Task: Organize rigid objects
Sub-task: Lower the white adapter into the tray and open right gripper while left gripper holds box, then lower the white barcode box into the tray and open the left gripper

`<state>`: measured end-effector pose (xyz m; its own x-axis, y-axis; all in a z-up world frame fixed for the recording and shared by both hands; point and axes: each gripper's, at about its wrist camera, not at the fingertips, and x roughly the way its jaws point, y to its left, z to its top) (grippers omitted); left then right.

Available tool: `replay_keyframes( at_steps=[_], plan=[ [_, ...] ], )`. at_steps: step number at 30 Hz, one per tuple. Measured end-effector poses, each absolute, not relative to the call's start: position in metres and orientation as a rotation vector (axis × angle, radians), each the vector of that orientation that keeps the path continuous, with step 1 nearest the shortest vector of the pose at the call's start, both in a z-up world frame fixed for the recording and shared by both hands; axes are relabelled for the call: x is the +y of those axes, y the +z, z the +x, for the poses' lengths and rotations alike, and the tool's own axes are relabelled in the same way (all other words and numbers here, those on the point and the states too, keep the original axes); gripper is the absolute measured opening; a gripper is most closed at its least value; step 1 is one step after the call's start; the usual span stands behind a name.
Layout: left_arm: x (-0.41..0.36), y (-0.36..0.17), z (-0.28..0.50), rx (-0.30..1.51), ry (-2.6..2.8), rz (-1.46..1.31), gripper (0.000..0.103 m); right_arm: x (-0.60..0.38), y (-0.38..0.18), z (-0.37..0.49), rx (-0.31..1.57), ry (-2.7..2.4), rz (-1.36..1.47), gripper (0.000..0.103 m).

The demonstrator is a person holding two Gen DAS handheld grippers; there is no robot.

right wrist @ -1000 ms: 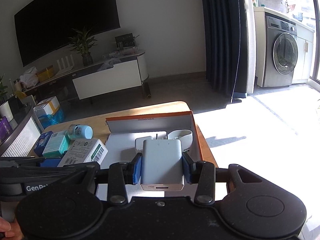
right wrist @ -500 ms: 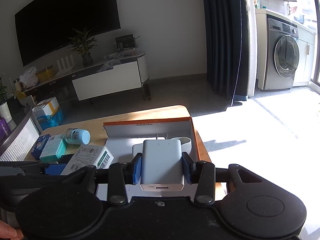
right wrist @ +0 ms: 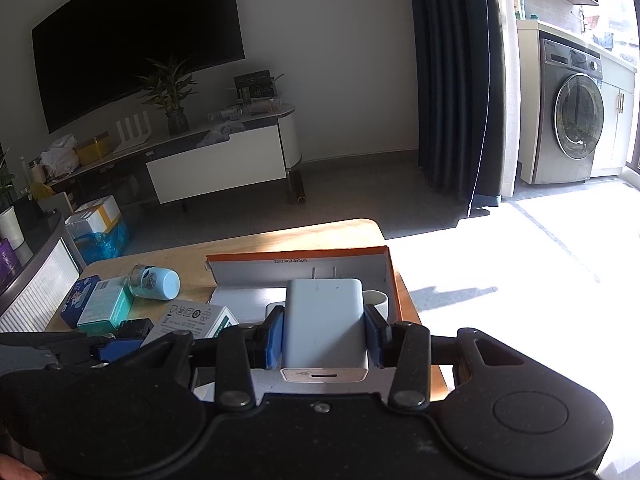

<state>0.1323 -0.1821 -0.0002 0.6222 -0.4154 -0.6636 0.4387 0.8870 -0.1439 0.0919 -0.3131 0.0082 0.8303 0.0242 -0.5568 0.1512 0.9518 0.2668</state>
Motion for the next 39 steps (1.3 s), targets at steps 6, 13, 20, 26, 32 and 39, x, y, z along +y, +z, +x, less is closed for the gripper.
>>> replay_keyframes(
  at_steps=[6,13,20,26,32,39],
  plan=[
    [-0.184,0.0,0.135,0.752,-0.491,0.036,0.059,-0.315,0.01,0.103,0.591,-0.062,0.31,0.05],
    [-0.188,-0.002,0.143,0.758,-0.491,0.041,0.059,-0.317,0.01,0.118,0.604,-0.054,0.3,0.05],
    [-0.186,-0.005,0.148,0.771,-0.491,0.041,0.059,-0.315,0.005,0.142,0.631,-0.038,0.283,0.05],
    [-0.184,-0.006,0.153,0.78,-0.48,0.039,0.06,-0.313,-0.002,0.166,0.656,-0.029,0.279,0.05],
    [-0.18,-0.009,0.16,0.788,-0.461,0.037,0.06,-0.313,-0.008,0.191,0.678,-0.028,0.267,0.05],
    [-0.176,-0.009,0.181,0.788,-0.417,0.03,0.059,-0.321,-0.003,0.199,0.631,-0.058,0.26,0.051]
  ],
)
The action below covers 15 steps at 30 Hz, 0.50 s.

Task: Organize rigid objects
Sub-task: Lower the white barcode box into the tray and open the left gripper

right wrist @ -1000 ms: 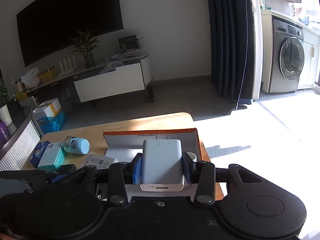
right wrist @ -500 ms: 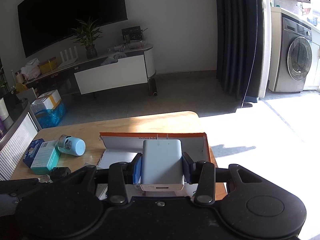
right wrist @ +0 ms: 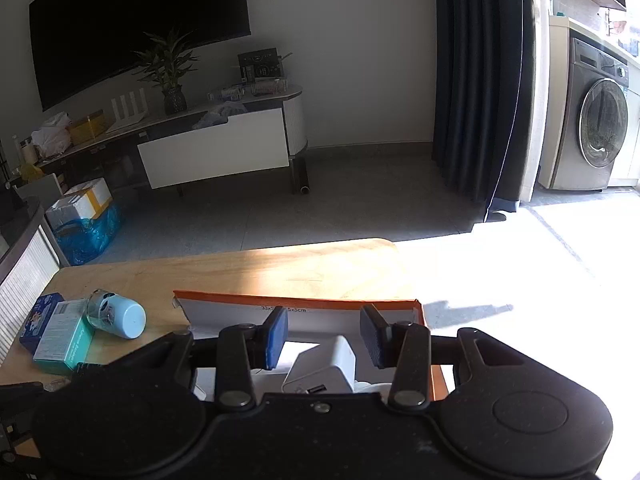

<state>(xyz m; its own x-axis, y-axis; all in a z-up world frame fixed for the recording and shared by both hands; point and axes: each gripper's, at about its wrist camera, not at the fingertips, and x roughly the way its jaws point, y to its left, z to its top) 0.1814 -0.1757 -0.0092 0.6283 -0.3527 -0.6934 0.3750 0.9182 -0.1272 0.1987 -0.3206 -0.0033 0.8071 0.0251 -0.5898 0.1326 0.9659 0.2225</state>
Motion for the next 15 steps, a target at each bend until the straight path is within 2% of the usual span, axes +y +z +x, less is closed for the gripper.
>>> replay_keyframes(
  at_steps=[12,15],
  plan=[
    [-0.184,-0.014,0.225,0.814,-0.434,0.006,0.06,-0.33,0.018,0.151,0.537,-0.061,0.293,0.054],
    [-0.186,-0.012,0.229,0.822,-0.44,0.004,0.072,-0.33,0.019,0.143,0.533,-0.061,0.299,0.056]
  ],
)
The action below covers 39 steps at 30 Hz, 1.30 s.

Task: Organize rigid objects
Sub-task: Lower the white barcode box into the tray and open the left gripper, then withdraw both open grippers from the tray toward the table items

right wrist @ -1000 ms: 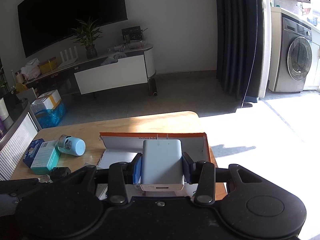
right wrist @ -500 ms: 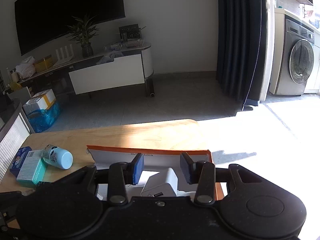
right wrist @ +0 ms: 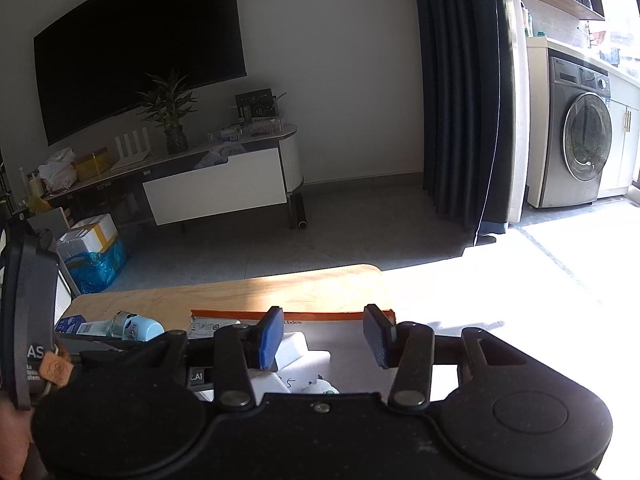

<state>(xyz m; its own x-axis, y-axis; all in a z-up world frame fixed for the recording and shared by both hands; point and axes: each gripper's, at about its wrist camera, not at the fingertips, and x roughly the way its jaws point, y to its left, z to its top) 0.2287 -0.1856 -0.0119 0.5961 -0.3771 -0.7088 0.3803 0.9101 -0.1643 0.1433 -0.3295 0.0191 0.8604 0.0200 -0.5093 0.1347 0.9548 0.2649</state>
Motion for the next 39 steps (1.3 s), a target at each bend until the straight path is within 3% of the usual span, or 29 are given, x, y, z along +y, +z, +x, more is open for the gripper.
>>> replay_keyframes(
  at_steps=[8,13,18,25,39],
  plan=[
    [-0.166,-0.002,0.21,0.814,-0.402,-0.006,0.075,-0.326,0.026,0.132,0.52,-0.041,0.305,0.058],
    [-0.157,0.013,0.194,0.793,-0.362,0.01,0.086,-0.318,0.028,0.128,0.514,-0.033,0.297,0.065],
    [-0.149,0.023,0.178,0.768,-0.337,0.023,0.091,-0.311,0.03,0.124,0.52,-0.028,0.292,0.077],
    [-0.133,0.028,0.16,0.749,-0.3,0.018,0.097,-0.297,0.031,0.117,0.535,-0.01,0.293,0.084],
    [-0.089,0.026,0.14,0.752,-0.215,-0.024,0.099,-0.256,0.031,0.116,0.565,0.065,0.264,0.088]
  ],
)
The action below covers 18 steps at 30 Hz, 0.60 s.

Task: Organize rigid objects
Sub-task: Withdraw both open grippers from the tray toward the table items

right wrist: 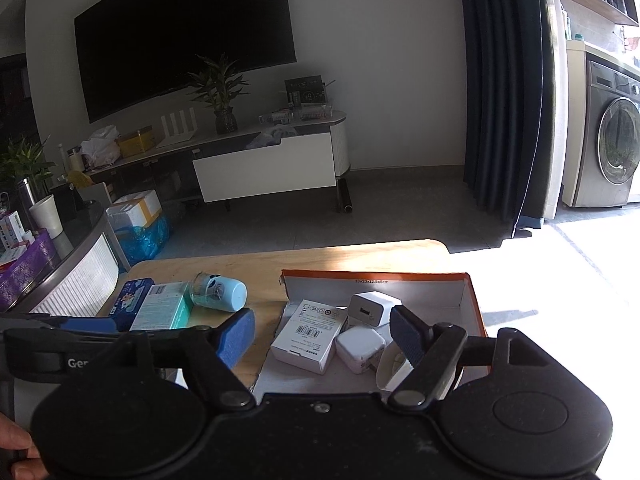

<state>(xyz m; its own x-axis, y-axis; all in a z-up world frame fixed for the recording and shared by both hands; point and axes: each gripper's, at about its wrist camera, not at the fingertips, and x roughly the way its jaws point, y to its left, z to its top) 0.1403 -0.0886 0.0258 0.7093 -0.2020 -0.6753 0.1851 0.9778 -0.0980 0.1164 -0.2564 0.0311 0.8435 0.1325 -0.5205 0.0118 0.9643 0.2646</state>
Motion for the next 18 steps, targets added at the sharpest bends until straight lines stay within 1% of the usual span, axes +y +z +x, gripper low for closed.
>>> replay_keyframes(
  at_steps=[18],
  plan=[
    [-0.044,0.025,0.135,0.747,-0.145,-0.079,0.099,-0.206,0.033,0.124,0.6,0.168,0.212,0.089]
  ],
)
